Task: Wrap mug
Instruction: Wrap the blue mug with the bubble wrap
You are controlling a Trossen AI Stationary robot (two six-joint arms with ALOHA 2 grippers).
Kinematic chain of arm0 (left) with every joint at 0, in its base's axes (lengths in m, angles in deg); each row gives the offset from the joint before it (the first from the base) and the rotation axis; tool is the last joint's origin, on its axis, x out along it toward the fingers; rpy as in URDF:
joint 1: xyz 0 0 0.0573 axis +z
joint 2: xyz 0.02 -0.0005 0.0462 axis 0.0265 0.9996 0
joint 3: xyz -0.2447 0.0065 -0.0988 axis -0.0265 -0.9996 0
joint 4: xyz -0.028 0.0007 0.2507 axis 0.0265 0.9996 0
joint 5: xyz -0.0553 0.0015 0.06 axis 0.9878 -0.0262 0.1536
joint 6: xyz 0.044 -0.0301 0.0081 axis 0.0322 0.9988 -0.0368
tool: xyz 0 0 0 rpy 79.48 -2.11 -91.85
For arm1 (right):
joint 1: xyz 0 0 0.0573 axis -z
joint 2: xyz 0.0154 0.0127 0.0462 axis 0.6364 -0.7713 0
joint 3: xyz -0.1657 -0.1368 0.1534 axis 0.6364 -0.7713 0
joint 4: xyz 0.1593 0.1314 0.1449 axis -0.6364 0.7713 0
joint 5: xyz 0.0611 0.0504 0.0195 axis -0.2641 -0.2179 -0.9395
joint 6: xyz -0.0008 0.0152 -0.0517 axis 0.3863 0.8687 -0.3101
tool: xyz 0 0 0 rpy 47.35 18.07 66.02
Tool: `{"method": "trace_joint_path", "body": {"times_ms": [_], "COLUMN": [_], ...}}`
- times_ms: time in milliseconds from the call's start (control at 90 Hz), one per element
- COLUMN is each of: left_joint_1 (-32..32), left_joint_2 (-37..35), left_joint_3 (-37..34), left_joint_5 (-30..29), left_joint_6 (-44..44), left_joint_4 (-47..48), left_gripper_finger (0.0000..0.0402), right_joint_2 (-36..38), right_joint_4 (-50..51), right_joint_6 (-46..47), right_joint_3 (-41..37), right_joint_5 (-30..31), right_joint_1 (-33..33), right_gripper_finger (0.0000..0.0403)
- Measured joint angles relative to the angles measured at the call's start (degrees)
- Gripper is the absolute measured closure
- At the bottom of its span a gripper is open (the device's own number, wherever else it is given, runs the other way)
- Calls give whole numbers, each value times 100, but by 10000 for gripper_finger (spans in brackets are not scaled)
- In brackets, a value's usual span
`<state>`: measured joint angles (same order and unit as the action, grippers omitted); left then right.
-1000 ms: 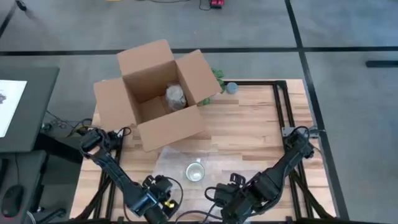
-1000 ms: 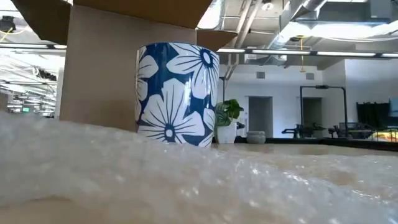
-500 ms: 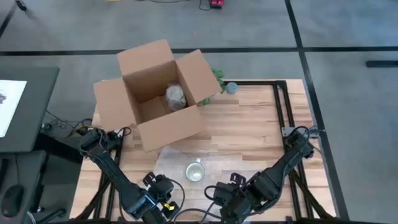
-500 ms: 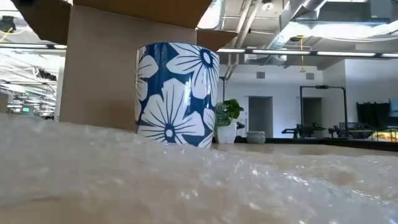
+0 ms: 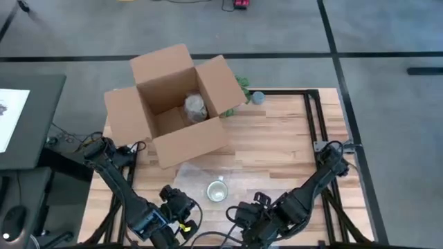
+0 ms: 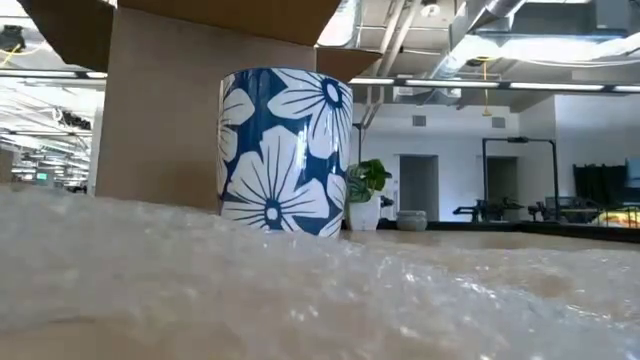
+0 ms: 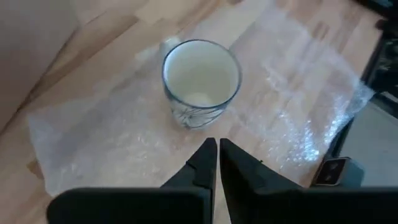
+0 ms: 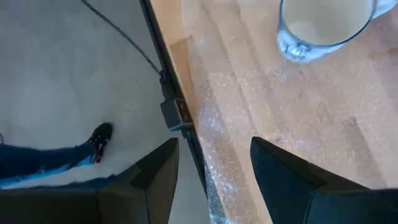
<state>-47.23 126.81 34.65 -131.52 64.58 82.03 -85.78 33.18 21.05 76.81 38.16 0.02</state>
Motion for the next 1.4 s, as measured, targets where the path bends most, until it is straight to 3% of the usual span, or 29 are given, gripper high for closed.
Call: {"method": "trace_joint_path", "body": {"times_ms": [144,311,433,667,856,1111,1278,1400], "left_joint_1": [0,-162,-250,-539,-901,-1191,-1279,-1267], "left_joint_2": [10,14,11,22,28,116,391,591], "left_joint_3": [-32,-217,-752,-2065,-2363,-2358,-2374,-2396], "left_joint_5": [219,732,1564,2717,2631,2218,2105,2118], "left_joint_6": [-380,-153,-48,-403,-1329,-1838,-2739,-2627], "left_joint_4": [-323,-343,-968,-3085,-3338,-3057,-3368,-2966], "left_gripper_finger": [402,395,360,279,248,258,259,260], "right_joint_2": [2,2,2,2,2,2,2,2], "right_joint_4": [-29,-69,-90,-221,-387,-399,-420,-433], "right_joint_6": [79,99,184,192,193,205,203,203], "right_joint_3": [0,0,0,0,0,0,0,0], "right_joint_5": [183,187,187,185,185,184,183,166], "right_joint_1": [0,-60,-89,-136,-142,-141,-125,-125], "right_gripper_finger": [216,216,216,216,216,216,216,216]}}
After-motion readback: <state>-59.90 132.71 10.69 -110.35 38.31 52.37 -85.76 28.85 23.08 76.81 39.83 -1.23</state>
